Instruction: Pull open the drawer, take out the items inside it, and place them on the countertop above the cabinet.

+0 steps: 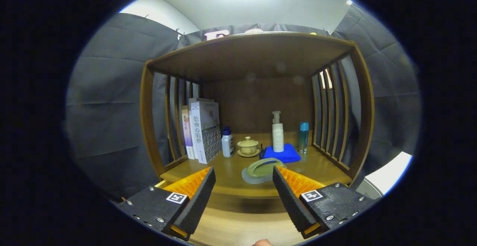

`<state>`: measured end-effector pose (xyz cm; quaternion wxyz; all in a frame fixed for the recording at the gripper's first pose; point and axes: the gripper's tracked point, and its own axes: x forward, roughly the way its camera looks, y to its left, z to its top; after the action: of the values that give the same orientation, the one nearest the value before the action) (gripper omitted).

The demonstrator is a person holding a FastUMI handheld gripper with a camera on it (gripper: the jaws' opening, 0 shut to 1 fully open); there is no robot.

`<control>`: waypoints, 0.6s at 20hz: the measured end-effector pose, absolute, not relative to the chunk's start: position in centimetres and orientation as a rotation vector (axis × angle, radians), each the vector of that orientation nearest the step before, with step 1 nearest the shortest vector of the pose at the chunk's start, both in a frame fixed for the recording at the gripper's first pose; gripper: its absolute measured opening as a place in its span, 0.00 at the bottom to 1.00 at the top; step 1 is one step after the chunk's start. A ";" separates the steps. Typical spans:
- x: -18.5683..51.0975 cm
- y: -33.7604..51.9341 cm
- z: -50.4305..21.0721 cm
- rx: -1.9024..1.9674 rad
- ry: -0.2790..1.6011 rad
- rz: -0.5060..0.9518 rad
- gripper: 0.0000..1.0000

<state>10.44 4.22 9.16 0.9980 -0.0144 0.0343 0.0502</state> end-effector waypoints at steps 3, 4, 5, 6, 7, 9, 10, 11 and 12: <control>7.7 4.7 7.4 -0.010 0.073 0.110 0.95; 6.9 5.0 6.8 -0.010 0.082 0.121 0.95; 6.2 5.0 5.9 -0.014 0.091 0.127 0.95; 5.5 5.3 5.4 -0.021 0.097 0.139 0.95; 4.9 5.8 5.0 -0.027 0.100 0.155 0.95; 3.7 5.9 4.3 -0.045 0.093 0.164 0.96; 2.9 6.1 4.1 -0.047 0.085 0.168 0.95; 2.1 6.2 3.8 -0.049 0.081 0.171 0.95; 1.4 6.3 3.5 -0.049 0.080 0.175 0.96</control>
<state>1.37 6.27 3.48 0.9951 -0.0242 0.0399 0.0872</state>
